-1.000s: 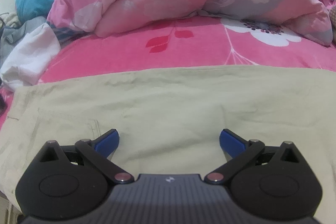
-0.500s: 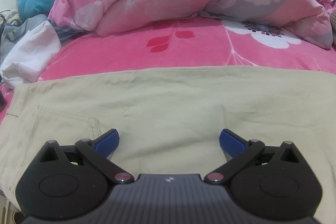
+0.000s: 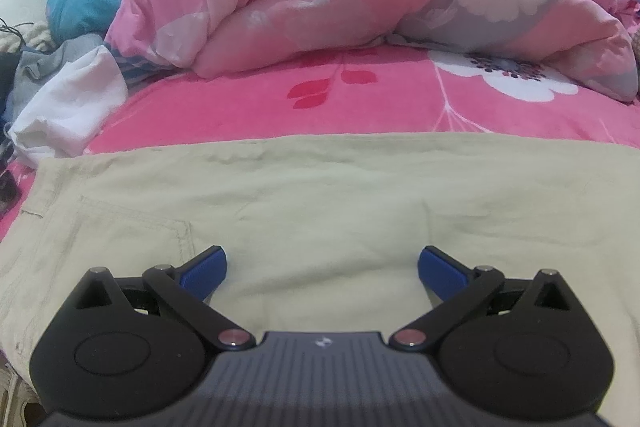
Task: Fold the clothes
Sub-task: 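Move the open right gripper over the trouser end beside the towel stack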
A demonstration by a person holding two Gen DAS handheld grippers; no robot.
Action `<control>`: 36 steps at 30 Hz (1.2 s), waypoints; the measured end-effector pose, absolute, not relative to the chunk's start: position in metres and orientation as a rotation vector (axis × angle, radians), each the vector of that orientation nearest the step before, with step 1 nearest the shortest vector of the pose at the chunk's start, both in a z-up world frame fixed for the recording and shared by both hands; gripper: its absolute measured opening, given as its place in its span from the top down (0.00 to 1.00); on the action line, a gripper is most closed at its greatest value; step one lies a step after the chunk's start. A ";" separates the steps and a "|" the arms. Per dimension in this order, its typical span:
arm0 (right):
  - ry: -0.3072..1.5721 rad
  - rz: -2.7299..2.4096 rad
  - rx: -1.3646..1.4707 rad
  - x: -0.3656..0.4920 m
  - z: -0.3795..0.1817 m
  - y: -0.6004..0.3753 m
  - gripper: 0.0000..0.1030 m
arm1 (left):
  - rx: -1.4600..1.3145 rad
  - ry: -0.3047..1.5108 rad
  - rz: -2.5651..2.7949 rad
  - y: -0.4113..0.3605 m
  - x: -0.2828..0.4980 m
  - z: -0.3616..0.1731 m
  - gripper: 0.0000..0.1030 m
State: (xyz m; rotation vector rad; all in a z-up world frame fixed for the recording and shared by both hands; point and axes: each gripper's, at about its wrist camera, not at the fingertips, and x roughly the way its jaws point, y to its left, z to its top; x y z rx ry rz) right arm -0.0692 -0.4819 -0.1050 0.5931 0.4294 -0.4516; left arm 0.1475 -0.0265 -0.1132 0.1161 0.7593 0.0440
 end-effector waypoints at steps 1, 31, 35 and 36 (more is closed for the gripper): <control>0.428 -0.449 0.577 -0.068 -0.104 -0.480 0.01 | 0.115 0.751 0.041 -0.026 0.146 -0.114 0.00; 0.261 -0.577 0.717 -0.076 -0.111 -0.580 0.04 | 0.091 0.755 0.054 -0.025 0.146 -0.117 0.00; 0.245 -0.508 0.645 -0.087 -0.103 -0.553 0.02 | 0.092 0.761 0.060 -0.026 0.146 -0.116 0.00; 0.243 -0.476 0.608 -0.081 -0.099 -0.541 0.01 | 0.092 0.762 0.061 -0.026 0.146 -0.115 0.00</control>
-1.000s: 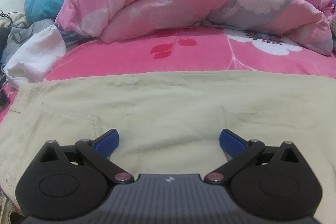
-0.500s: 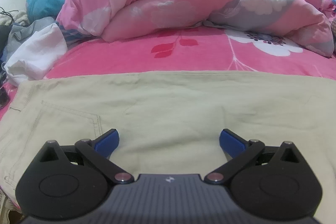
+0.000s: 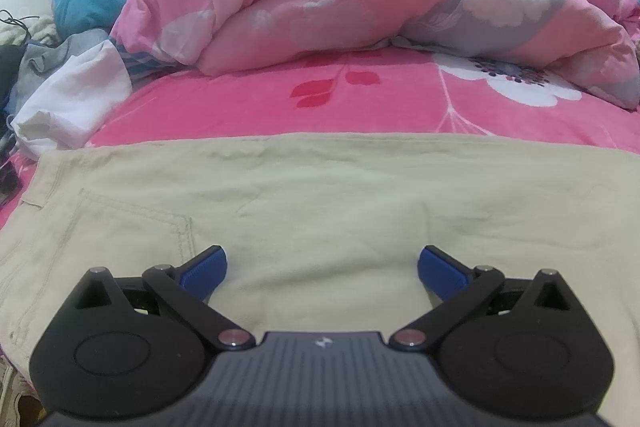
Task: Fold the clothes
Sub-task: 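Move the open right gripper over the trouser end beside the towel stack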
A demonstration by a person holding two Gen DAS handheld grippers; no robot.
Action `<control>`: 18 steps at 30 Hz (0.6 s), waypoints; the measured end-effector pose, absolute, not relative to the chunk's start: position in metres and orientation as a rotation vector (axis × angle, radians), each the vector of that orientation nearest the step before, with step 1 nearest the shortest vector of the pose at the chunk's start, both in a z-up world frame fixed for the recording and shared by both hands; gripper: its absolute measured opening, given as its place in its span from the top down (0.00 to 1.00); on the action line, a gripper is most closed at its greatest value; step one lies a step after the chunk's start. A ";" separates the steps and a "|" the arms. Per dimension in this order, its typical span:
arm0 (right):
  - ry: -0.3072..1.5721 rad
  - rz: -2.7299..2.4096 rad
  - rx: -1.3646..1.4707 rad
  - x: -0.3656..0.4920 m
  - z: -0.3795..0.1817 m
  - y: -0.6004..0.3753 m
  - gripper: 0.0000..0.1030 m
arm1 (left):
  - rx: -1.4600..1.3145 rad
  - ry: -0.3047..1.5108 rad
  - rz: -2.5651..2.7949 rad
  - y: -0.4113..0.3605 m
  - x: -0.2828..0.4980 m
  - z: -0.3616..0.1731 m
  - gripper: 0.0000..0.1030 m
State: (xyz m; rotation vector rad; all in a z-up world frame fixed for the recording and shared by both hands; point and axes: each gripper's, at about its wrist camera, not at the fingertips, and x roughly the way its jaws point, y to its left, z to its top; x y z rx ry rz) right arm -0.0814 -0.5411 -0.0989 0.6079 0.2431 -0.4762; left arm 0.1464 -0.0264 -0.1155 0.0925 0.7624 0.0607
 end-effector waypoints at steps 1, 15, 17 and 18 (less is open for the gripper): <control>0.243 -0.444 0.567 -0.075 -0.095 -0.529 0.01 | 0.093 0.764 0.062 -0.027 0.146 -0.115 0.00; 0.441 -0.003 0.304 0.051 -0.096 -0.428 0.08 | 0.087 0.800 0.044 -0.022 0.151 -0.112 0.00; 0.467 -0.067 0.346 0.059 -0.102 -0.462 0.25 | 0.085 0.799 0.031 -0.020 0.151 -0.112 0.00; 0.486 -0.108 0.376 0.064 -0.109 -0.484 0.42 | 0.084 0.799 0.024 -0.019 0.152 -0.112 0.00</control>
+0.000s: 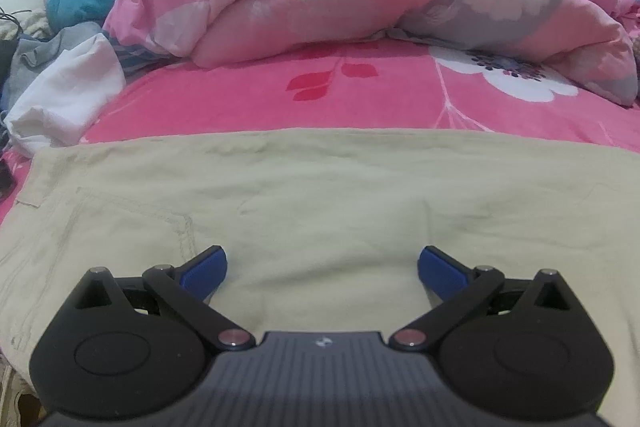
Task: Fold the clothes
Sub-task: 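Move the open right gripper over the trouser end beside the towel stack, then pinch the khaki trouser end with the right gripper and lift it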
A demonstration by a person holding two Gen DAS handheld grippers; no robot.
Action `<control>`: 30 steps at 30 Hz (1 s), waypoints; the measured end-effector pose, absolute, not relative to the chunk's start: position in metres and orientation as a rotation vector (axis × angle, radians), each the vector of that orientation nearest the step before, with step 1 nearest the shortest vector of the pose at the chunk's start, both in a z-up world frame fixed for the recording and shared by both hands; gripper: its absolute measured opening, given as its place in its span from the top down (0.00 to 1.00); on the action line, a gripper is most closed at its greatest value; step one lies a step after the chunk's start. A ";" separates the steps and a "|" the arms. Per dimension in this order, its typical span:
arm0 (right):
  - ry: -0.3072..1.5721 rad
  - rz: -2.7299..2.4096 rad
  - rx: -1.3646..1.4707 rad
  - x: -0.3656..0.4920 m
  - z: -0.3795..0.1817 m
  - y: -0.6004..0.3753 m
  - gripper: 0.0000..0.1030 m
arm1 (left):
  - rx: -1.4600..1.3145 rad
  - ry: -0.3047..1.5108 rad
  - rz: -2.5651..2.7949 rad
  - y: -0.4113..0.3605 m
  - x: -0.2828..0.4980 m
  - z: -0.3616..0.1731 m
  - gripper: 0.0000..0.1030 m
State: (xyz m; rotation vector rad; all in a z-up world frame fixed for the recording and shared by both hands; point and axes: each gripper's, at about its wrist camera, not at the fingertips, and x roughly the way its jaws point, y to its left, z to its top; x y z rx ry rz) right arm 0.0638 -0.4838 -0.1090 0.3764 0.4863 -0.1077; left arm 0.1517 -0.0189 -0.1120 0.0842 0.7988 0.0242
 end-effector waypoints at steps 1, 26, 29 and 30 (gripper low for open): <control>0.498 -0.158 0.400 0.064 -0.113 -0.505 0.49 | 0.084 0.799 0.016 -0.018 0.152 -0.112 0.00; 0.432 -0.460 0.864 -0.009 -0.129 -0.549 0.81 | -0.004 0.749 -0.019 0.051 0.138 -0.107 0.00; 0.428 -0.466 0.888 0.011 -0.132 -0.562 0.81 | -0.004 0.736 -0.026 0.053 0.136 -0.108 0.00; 0.422 -0.473 0.883 0.014 -0.132 -0.563 0.82 | -0.007 0.734 -0.029 0.053 0.136 -0.108 0.00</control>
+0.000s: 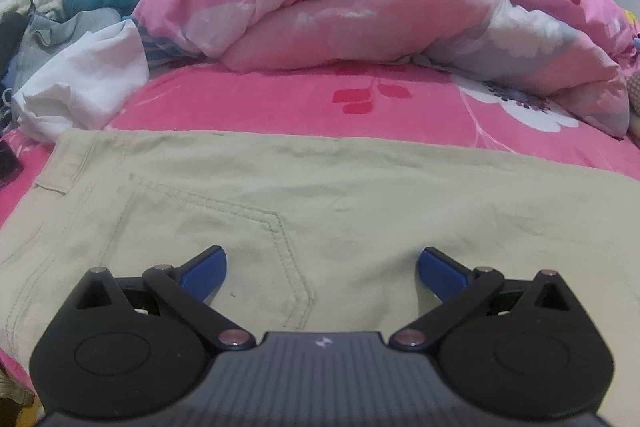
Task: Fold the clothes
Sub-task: 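Pinch the khaki trouser end with the right gripper and lift it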
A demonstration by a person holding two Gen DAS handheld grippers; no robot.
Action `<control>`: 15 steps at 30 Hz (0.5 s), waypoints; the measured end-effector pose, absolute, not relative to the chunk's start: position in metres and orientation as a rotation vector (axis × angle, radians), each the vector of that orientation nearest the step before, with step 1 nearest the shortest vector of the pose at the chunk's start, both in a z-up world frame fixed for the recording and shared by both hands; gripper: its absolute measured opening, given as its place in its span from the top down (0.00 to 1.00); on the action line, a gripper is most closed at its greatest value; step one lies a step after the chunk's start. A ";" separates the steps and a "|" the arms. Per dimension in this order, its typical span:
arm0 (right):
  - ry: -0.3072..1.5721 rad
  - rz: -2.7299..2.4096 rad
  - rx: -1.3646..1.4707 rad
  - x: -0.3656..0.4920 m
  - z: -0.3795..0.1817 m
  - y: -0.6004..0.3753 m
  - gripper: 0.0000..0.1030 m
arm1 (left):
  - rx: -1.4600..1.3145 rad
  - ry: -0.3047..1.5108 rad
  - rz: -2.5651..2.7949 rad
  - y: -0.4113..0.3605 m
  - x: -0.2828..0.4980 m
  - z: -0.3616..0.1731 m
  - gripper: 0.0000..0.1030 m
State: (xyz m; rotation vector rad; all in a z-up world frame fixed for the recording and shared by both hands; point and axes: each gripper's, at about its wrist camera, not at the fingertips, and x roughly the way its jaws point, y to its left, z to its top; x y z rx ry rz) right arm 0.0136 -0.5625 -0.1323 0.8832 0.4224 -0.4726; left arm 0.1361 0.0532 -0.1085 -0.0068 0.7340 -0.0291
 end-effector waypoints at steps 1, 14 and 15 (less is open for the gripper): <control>0.417 -0.480 0.880 0.016 -0.132 -0.563 0.83 | -0.008 0.732 -0.032 0.054 0.136 -0.109 0.00; 0.300 -0.347 0.540 0.041 -0.037 -0.456 0.96 | -0.031 0.719 -0.079 0.064 0.132 -0.106 0.00; 0.295 -0.311 0.516 0.048 -0.029 -0.442 0.96 | -0.038 0.717 -0.083 0.065 0.131 -0.106 0.00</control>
